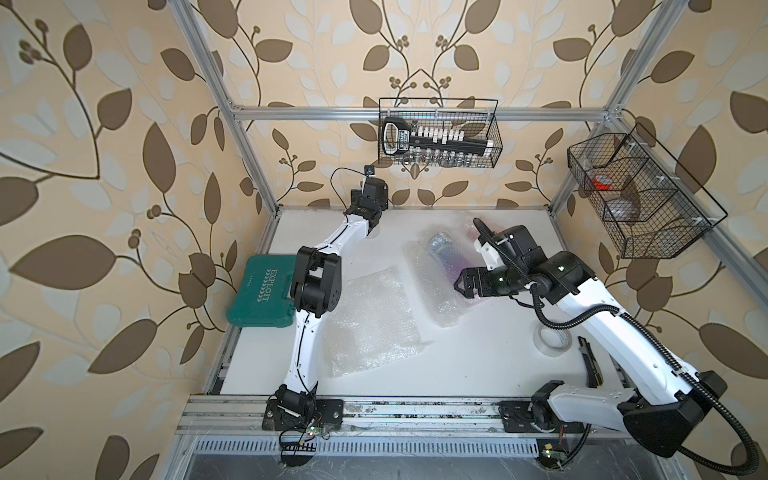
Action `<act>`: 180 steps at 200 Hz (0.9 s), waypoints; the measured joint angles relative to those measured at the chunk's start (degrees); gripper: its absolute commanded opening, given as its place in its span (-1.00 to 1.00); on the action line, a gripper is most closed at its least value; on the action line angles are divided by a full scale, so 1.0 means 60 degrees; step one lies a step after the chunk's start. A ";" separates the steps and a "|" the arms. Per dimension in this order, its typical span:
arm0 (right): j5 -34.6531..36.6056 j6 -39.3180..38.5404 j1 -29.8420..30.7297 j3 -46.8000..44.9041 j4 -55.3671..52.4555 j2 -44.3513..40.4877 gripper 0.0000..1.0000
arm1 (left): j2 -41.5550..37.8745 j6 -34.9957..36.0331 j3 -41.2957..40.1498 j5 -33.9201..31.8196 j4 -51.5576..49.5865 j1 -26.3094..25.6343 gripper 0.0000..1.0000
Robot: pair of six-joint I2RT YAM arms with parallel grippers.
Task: Unwrap the vase from the bubble wrap
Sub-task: Place the vase at the center of the board, then move the bubble wrap to the center of the board.
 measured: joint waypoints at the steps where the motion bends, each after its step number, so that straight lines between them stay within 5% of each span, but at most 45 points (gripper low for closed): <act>1: 0.0000 -0.0007 0.0000 0.0011 0.0004 0.0011 0.99 | -0.0007 -0.0036 -0.0047 0.0000 0.0018 0.0000 0.98; 103: 0.0069 -0.0124 0.0000 0.0186 0.0346 0.0149 0.99 | -0.2473 -0.0022 -0.2703 0.0831 -0.0852 0.0000 0.98; 142: 0.0215 0.0219 0.0000 -0.0007 0.1020 0.0528 0.98 | -0.5085 -0.1086 -0.4011 0.1851 -0.2820 -0.0255 0.98; 180: 0.0397 0.0437 -0.0026 -0.0692 0.1767 0.0586 0.99 | -0.6980 -0.2692 -0.4692 0.2852 -0.6415 -0.0696 0.98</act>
